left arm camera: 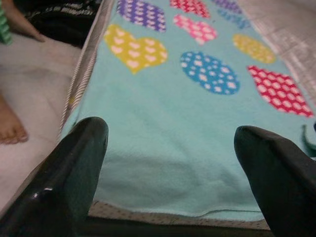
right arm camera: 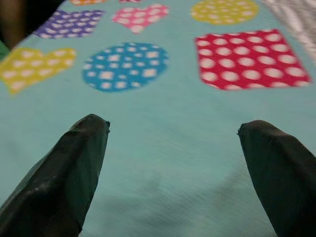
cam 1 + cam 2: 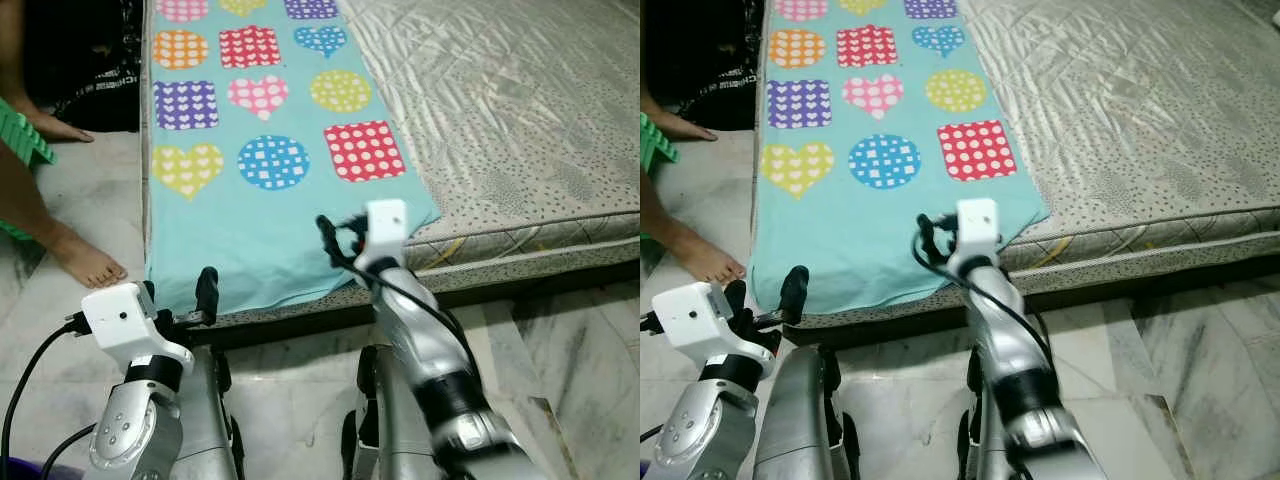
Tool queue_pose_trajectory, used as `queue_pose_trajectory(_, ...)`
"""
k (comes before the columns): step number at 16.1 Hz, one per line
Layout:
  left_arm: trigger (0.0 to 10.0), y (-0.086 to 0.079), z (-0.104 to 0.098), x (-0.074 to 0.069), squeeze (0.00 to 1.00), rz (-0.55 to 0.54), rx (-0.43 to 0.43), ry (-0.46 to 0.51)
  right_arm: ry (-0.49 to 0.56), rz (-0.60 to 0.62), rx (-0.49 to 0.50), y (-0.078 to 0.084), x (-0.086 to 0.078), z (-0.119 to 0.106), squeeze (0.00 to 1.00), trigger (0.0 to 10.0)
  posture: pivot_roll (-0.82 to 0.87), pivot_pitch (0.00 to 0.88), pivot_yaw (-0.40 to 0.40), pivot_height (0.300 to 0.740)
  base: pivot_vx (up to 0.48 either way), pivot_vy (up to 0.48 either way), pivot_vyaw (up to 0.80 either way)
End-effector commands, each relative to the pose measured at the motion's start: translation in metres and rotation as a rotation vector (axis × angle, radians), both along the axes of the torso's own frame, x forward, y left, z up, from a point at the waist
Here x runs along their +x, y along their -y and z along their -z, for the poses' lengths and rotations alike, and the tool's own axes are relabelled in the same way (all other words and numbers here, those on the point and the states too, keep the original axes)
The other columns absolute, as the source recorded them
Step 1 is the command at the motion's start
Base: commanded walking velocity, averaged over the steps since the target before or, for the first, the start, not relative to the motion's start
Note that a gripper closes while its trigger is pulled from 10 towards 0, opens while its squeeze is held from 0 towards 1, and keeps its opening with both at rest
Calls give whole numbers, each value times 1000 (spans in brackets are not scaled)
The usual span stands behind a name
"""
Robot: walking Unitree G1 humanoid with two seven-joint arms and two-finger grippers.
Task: Clean up the room
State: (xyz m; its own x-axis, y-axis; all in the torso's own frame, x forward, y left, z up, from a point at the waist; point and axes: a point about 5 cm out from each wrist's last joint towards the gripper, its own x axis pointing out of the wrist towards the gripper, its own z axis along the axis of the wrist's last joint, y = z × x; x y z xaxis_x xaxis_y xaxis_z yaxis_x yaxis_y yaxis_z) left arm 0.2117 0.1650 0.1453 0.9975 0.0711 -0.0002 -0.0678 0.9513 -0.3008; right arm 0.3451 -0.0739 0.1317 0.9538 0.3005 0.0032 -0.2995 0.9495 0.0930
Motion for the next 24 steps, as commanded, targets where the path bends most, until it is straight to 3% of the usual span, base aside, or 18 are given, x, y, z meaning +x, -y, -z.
queue_pose_trajectory(1, 10000, 1, -1, -1, 0, 12, -9, 15, 26, 26, -1, 16, -5, 1, 0, 10000, 79, 248, -70, 547, 0, 0, 0)
queue_pose_trajectory(5, 10000, 5, -3, 7, 0, 37, -31, 43, 18, 32, -43, 39, -20, 12, 0, 10000, 60, 234, -67, 547, 124, 0, 0)
queue_pose_trajectory(13, 10000, 7, -1, 9, 0, 52, -41, 45, 1, 47, -87, 57, -28, 17, 0, 10000, 51, 225, -64, 547, 262, 0, 0)
queue_pose_trajectory(24, 10000, 8, 2, 13, 0, 40, -49, 40, -3, 39, -110, 60, -28, 18, 0, 10000, 50, 207, -61, 547, 229, 0, 0)
